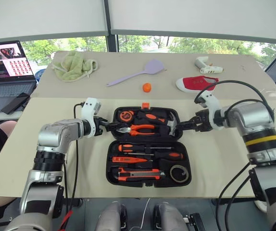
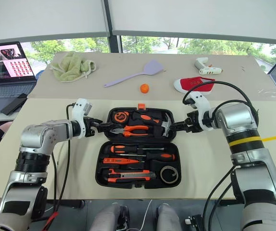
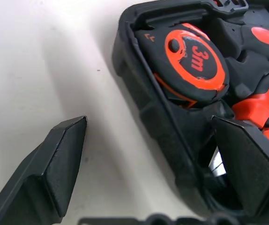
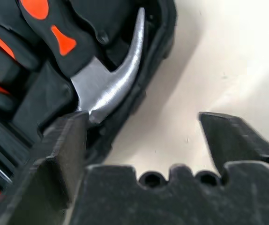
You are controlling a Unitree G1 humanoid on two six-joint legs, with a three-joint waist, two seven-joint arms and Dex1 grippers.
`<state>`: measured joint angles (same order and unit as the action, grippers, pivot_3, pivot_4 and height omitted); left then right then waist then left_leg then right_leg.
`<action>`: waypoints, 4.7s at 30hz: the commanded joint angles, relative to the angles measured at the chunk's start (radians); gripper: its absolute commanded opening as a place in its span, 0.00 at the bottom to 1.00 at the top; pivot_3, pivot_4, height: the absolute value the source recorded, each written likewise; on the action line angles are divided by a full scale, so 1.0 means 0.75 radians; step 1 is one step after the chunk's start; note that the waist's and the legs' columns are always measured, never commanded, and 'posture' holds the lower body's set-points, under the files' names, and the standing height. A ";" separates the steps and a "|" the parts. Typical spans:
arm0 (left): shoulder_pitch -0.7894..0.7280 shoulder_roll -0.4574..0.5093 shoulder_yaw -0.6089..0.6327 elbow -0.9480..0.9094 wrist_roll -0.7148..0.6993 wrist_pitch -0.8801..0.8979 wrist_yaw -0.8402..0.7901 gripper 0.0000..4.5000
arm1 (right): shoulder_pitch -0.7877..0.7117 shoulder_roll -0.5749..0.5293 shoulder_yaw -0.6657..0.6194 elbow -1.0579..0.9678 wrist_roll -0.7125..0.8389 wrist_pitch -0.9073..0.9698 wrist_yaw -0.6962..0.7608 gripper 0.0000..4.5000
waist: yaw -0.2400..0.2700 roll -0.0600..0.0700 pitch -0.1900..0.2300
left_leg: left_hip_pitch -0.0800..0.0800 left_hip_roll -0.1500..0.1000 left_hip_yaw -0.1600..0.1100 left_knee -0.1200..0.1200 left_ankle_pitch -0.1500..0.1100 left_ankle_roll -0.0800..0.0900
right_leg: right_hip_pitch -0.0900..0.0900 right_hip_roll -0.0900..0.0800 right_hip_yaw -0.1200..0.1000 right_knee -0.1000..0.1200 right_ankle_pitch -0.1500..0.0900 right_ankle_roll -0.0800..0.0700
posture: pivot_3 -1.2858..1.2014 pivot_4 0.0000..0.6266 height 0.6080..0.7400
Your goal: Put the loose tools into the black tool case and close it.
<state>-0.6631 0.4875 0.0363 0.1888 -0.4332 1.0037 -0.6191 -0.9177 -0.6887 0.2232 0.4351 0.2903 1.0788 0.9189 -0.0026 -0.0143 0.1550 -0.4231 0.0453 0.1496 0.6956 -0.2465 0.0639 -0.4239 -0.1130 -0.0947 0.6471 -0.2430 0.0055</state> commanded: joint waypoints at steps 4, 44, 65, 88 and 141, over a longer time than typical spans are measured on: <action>-0.058 -0.027 0.027 0.092 -0.021 -0.040 -0.062 0.59 | -0.036 0.008 -0.013 0.087 -0.035 0.012 0.010 0.39 | -0.002 0.000 0.000 | 0.002 0.000 0.000 0.000 0.000 0.000 | 0.001 0.000 0.000 0.000 0.000 0.000 | 0.52 0.24 1.00; 1.176 0.160 0.361 -0.262 0.045 -1.754 -0.730 0.47 | 1.447 -0.265 -0.408 -0.447 -0.254 -2.777 0.128 0.44 | -0.006 0.001 -0.001 | 0.030 0.006 0.000 -0.005 -0.014 0.012 | 0.025 -0.002 0.005 -0.007 -0.005 -0.001 | 0.52 0.24 1.00; 0.333 0.192 -0.093 0.224 0.273 -1.481 -0.783 0.01 | 1.679 -0.406 -0.190 -1.150 0.062 -1.663 0.108 0.00 | 0.015 -0.002 0.000 | 0.023 0.006 -0.003 -0.002 -0.015 0.014 | 0.022 0.000 0.001 -0.008 -0.002 -0.001 | 0.52 0.24 1.00; 0.654 0.079 -0.047 -0.303 0.203 -1.139 -0.521 0.01 | 1.019 -0.113 -0.317 -0.471 -0.183 -1.716 -0.033 0.00 | 0.031 -0.008 0.005 | 0.010 0.002 -0.001 0.001 -0.006 0.003 | 0.011 -0.002 0.001 -0.002 -0.002 0.001 | 0.52 0.24 1.00; 0.148 0.102 -0.319 -0.399 -0.015 -0.842 -0.899 0.01 | 1.775 -0.116 -0.567 -1.365 0.223 -1.013 0.067 0.00 | 0.030 -0.008 0.005 | 0.005 0.001 -0.004 0.004 -0.004 0.005 | 0.008 0.000 0.002 -0.001 -0.001 0.002 | 0.52 0.24 1.00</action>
<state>-0.5504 0.5809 -0.1625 -0.0751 -0.4735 0.3662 -1.3244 0.4100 -0.7712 -0.1774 -0.5345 0.4205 0.3102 0.9602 0.0200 -0.0200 0.1587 -0.4196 0.0458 0.1465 0.6988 -0.2497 0.0675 -0.4183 -0.1125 -0.0930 0.6467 -0.2437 0.0071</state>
